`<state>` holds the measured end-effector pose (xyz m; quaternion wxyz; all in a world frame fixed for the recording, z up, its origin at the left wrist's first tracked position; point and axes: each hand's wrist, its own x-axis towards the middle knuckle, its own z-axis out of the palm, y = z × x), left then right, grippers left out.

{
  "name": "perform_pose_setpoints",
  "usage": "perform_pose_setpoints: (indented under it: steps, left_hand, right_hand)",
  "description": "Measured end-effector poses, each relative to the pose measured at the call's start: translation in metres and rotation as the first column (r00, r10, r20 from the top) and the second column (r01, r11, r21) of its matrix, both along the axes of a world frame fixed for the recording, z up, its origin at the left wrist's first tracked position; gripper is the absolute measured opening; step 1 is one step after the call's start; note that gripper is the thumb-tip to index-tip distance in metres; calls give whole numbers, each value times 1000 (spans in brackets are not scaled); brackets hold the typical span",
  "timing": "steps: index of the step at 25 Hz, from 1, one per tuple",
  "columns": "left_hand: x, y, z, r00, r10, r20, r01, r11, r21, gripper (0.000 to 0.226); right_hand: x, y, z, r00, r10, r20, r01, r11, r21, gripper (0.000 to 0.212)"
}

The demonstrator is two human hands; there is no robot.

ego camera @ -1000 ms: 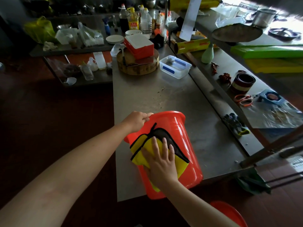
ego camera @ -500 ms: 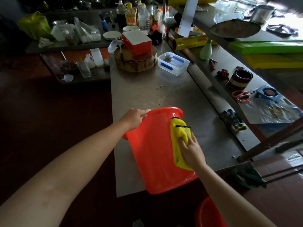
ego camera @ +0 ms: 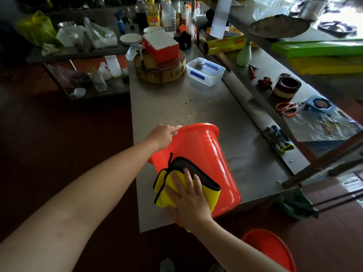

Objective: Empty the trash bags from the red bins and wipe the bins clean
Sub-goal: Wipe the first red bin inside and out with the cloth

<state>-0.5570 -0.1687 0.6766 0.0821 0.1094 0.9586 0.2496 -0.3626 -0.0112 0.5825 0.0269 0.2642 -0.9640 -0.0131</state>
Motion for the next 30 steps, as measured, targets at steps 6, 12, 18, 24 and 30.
perform_pose_setpoints:
  steps: [6, 12, 18, 24, 30]
  left_hand:
    - [3, -2, -2, 1000, 13, -1, -13, 1000, -3, 41]
    - [5, 6, -2, 999, 23, -29, -23, 1000, -17, 42]
    - [2, 21, 0, 998, 24, -52, -27, 997, -69, 43]
    - [-6, 36, 5, 999, 7, -53, -14, 992, -129, 42]
    - [-4, 33, 4, 998, -4, -64, -3, 995, -100, 41]
  right_hand:
    - [-16, 39, 8, 994, -107, -12, 104, 987, -121, 58]
    - [-42, 111, 14, 875, -421, 238, 481, 807, -341, 60]
    - [-54, 138, 9, 742, -465, 484, 670, 540, -508, 52]
    - [-1, 81, 7, 928, -372, -8, 350, 879, -324, 58]
    - [17, 66, -9, 998, -25, -59, 20, 997, -76, 61]
